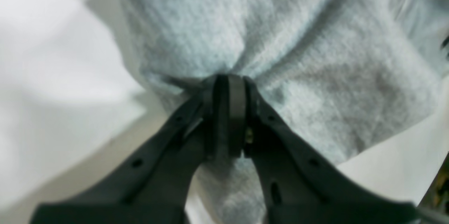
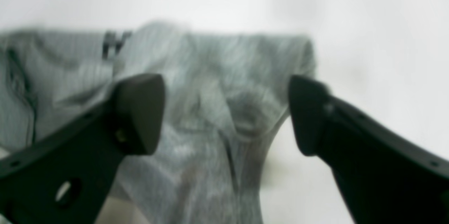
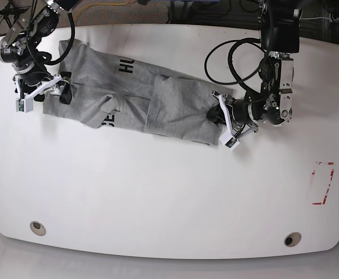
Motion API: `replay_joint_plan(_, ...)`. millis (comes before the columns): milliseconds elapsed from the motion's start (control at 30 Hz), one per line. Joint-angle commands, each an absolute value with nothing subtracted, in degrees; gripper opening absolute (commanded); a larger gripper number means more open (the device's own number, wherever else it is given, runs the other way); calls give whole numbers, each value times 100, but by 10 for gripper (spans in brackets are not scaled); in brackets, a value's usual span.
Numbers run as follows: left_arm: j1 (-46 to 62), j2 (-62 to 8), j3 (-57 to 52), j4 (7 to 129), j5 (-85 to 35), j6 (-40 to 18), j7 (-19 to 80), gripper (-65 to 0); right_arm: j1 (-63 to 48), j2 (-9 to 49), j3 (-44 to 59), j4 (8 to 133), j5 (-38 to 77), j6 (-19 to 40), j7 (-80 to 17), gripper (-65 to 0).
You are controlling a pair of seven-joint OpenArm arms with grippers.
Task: Fold the T-shirt properly
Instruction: 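Grasp the folded end with the left gripper and the other end with the right, then pull the shirt ends apart with both grippers to straighten the bundle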
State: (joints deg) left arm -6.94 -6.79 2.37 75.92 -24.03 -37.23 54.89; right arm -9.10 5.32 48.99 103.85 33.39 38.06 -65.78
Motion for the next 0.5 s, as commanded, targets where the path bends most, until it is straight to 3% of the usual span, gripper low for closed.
replay_joint_plan(0, -637, -884, 259, 7301, -1903, -3653, 5727, -608, -857, 637, 5086, 10176, 4004, 4000, -6527, -65)
replay_joint_plan(200, -708, -1077, 251, 6949, -1903, -3653, 5437, -607, -910, 673, 5446, 9499, 4963, 4000, -6607, -100)
replay_joint_plan(467, -936, -1358, 242, 6659, -1912, -3662, 5402, -607, -910, 857, 5543, 8690, 5349, 4000, -6607, -103)
